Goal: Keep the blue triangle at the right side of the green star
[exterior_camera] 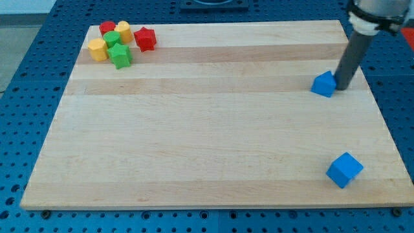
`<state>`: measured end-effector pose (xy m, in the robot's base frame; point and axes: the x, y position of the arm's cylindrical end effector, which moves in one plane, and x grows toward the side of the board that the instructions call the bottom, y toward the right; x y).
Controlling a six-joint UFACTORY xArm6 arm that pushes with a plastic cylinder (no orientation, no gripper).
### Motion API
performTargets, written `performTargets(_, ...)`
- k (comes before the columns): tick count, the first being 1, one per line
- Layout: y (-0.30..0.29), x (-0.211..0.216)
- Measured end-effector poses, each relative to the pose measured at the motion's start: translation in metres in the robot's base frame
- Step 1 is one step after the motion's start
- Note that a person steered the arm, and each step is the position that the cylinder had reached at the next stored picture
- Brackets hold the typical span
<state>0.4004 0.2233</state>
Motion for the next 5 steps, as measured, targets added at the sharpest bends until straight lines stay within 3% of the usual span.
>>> performTargets(2,-0.087,0.020)
performTargets(5,-0.147,-0.073)
